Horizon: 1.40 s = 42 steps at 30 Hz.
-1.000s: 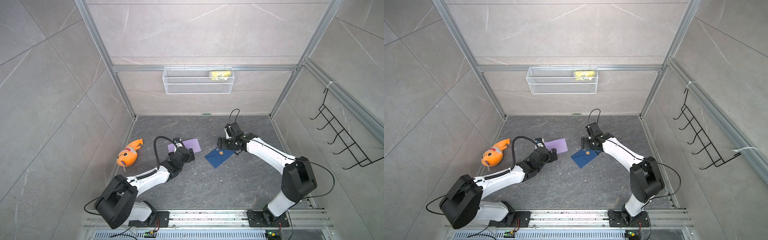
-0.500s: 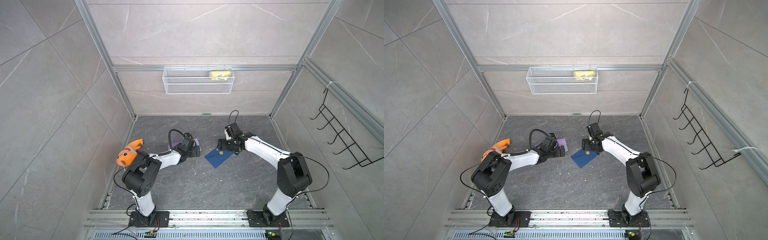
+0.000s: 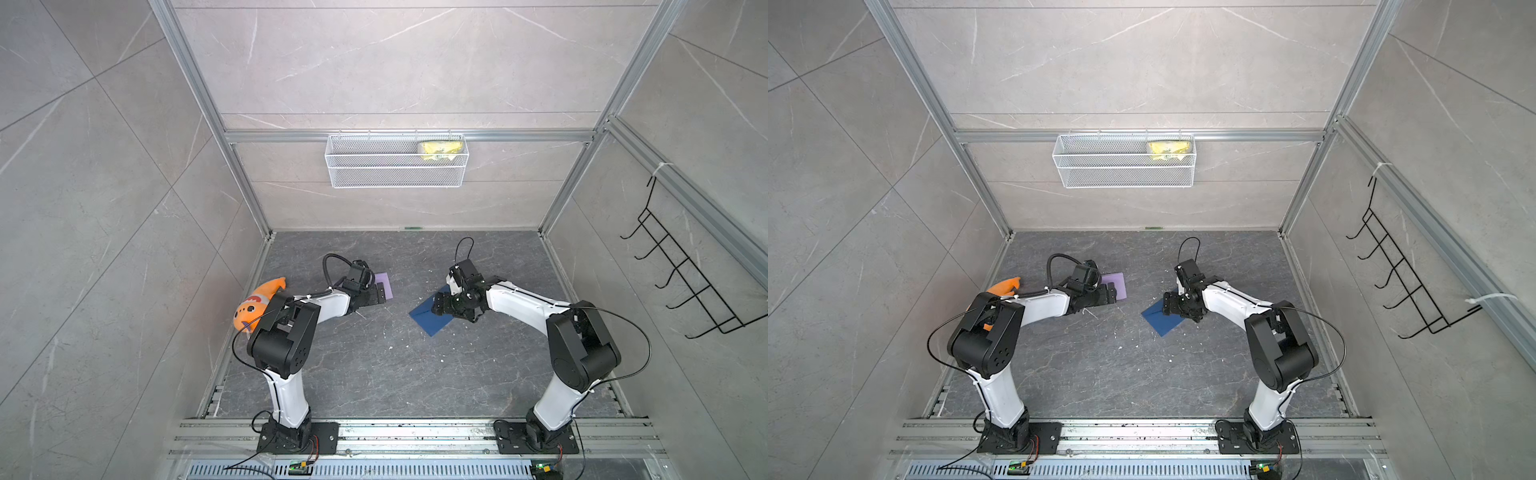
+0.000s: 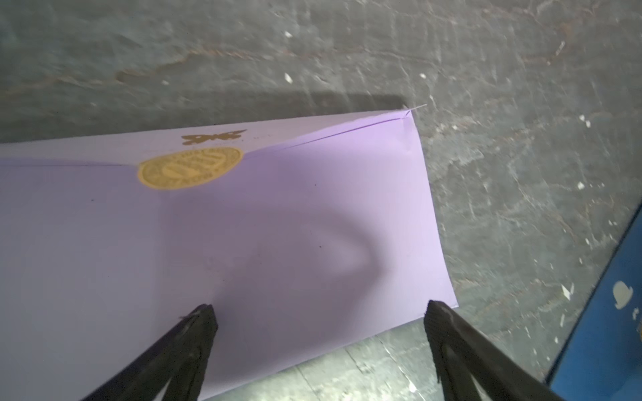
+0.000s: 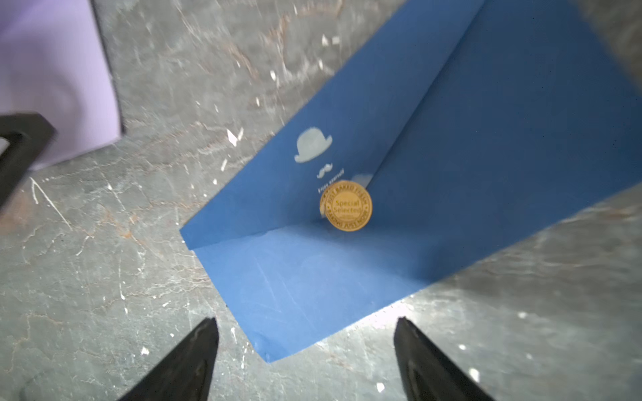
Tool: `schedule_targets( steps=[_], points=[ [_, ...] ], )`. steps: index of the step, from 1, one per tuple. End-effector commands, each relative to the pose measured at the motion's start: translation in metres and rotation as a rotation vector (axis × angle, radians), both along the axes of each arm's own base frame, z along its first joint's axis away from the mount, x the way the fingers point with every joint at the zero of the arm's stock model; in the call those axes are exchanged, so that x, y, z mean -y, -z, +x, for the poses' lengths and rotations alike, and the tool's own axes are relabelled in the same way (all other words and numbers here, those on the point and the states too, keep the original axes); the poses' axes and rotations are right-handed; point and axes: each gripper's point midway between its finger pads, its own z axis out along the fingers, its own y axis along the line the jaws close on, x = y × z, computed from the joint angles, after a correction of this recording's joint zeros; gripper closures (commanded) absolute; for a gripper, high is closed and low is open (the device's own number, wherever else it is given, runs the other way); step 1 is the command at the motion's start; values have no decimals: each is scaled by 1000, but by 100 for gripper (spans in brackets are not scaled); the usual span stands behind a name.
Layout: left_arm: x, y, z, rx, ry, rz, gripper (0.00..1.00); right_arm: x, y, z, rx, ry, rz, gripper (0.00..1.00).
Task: Open the envelope
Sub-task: Move the envelope to the center of the board.
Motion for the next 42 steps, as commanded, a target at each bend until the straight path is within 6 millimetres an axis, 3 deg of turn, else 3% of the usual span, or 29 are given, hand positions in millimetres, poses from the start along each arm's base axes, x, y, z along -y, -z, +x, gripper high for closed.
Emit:
schedule_targets(
  steps=[1,6,10,14,18,23,28,33,42],
  points=[
    [-1,0,8,-15,38,15,2,-10,9,-5,-24,-1,37,17],
    [-11,-13,20,20,27,31,1,-12,14,-6,-28,-9,24,18],
    [-12,-48,21,76,24,-1,1,-7,5,2,-2,-8,-23,17],
    [-13,-92,6,147,-18,-91,1,-2,-3,13,21,-6,-60,17],
    [-39,-117,-19,260,-173,-163,1,2,-8,24,32,-2,-77,17],
    [-65,-110,-47,384,-285,-198,1,10,-7,36,31,12,-85,17],
    [-57,-85,-56,347,-238,-221,0,11,-1,44,9,13,-81,17],
    [-41,-85,-60,337,-152,-257,0,10,2,48,1,15,-89,17],
    [-39,-88,-64,343,-149,-260,1,6,35,20,-80,-3,-45,18]
  ],
)
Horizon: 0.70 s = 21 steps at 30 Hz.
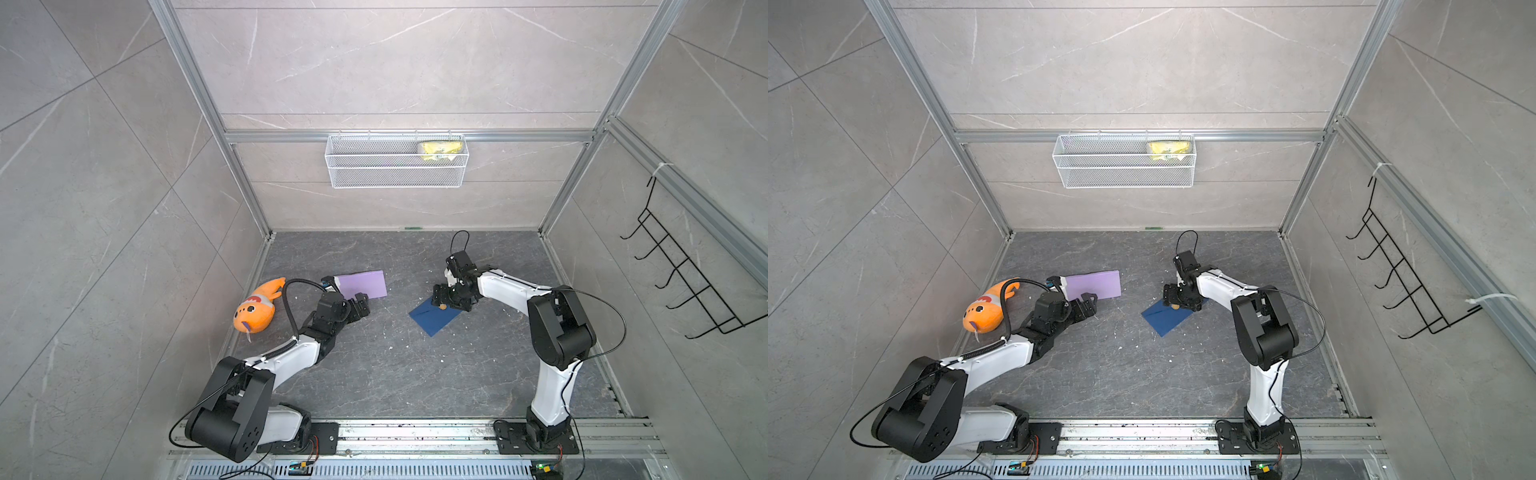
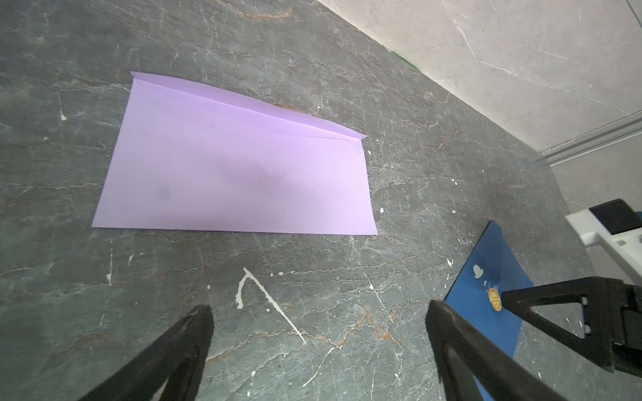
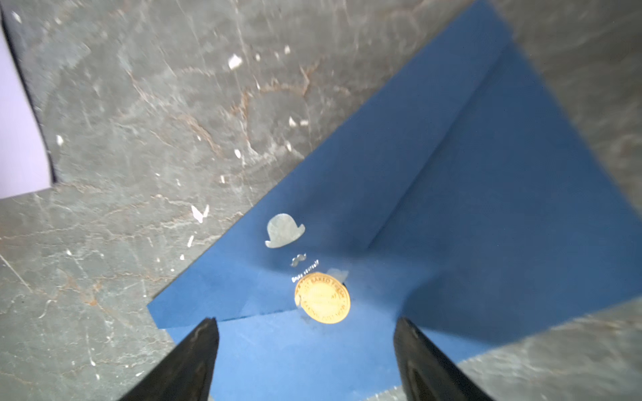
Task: Open the envelope
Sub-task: Move the envelope to the center of the board.
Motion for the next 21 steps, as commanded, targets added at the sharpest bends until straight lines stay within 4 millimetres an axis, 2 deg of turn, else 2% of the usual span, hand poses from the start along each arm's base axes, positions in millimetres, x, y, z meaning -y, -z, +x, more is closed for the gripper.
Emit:
schedule_targets(
  steps=[1,6,11,14,16,21],
  points=[
    [3,-21,8,71,2,-20,1,-2,15,-23,-51,-16,17,18],
    [4,-17,9,58,4,-14,1,-27,18,-54,-81,-8,90,18],
    [4,-15,10,53,2,-8,1,-87,17,-92,-104,-82,140,18],
    [3,-14,9,54,1,-4,1,-111,4,-96,-105,-114,181,19],
    [4,-13,9,53,6,-5,1,-106,-10,-88,-64,-102,155,19],
    [10,-10,11,37,25,-19,3,-75,-48,-66,53,-101,15,19]
  ],
)
